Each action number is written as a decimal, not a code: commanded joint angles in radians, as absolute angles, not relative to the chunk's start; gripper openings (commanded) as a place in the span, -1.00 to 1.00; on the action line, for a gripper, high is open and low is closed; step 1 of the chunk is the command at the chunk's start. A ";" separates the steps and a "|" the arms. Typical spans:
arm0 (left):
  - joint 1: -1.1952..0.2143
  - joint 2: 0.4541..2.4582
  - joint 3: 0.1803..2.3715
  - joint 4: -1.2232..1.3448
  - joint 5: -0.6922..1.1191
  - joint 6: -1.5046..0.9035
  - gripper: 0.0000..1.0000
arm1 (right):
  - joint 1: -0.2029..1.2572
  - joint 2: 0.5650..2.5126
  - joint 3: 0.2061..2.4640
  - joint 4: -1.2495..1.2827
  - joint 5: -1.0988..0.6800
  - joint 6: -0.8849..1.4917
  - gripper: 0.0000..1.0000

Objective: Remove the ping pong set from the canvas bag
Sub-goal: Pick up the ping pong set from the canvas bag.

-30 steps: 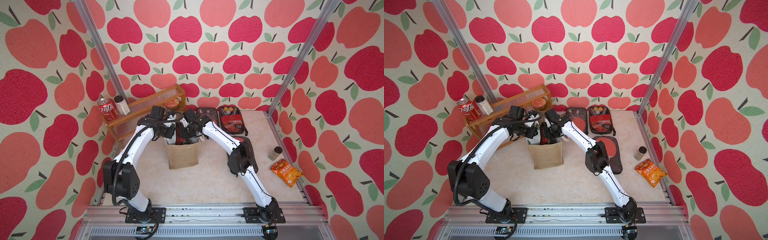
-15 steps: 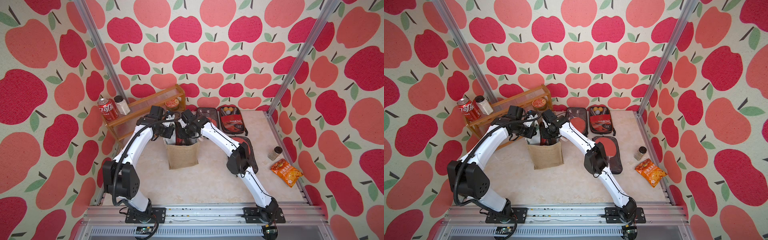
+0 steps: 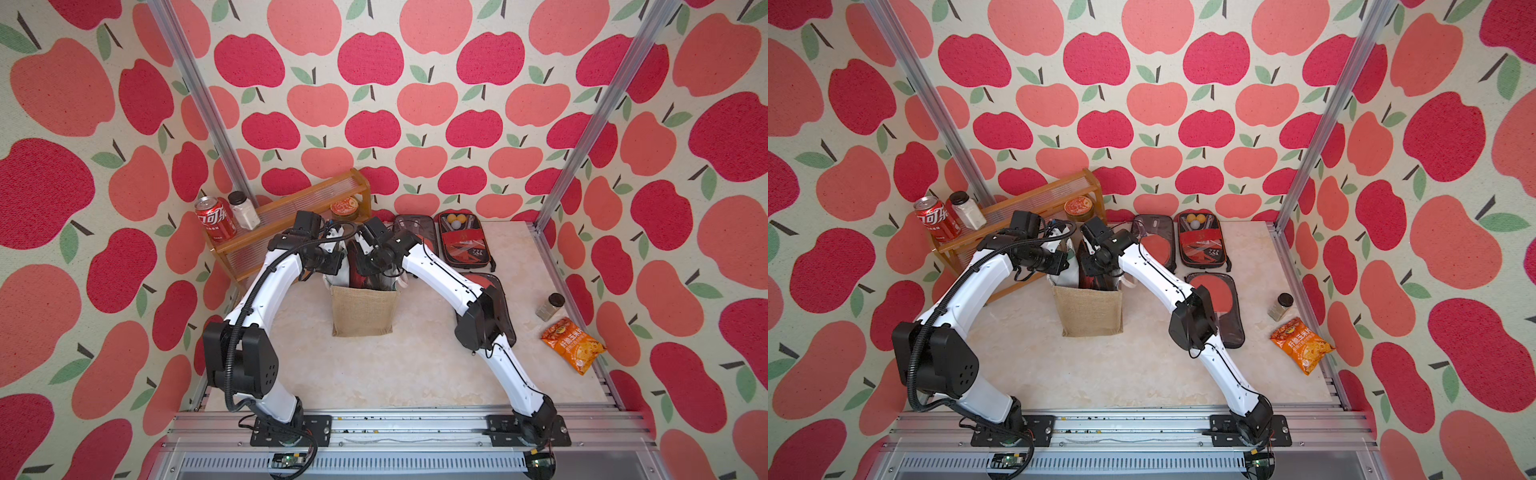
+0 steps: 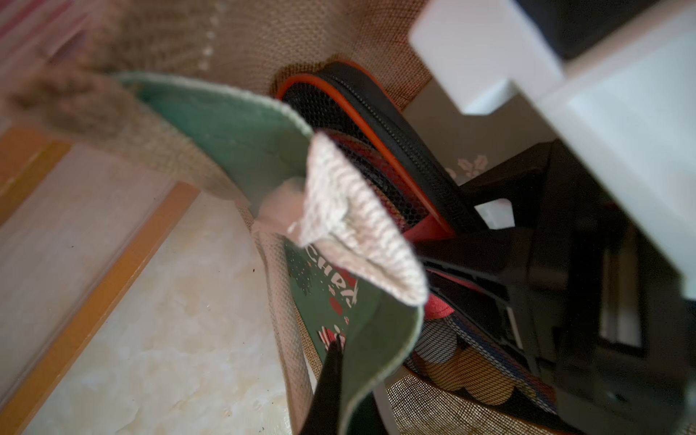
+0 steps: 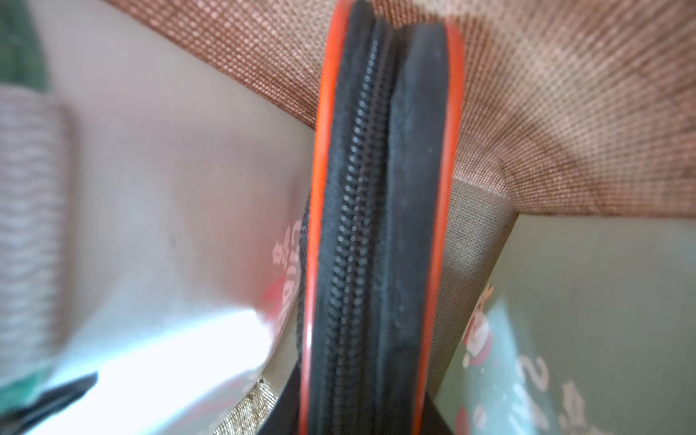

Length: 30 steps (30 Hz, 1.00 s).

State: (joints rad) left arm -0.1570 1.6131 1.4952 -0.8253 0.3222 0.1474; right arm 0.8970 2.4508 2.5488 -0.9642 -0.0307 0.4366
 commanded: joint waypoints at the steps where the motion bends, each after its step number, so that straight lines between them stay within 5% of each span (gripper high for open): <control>1: -0.138 1.619 1.495 -0.819 0.270 0.143 -1.00 | 0.907 2.345 2.603 -1.001 -0.035 0.390 -1.00; 30: -0.113 1.615 1.502 -0.825 0.296 0.139 -1.00 | 0.913 2.240 2.646 -0.991 0.030 0.357 -1.00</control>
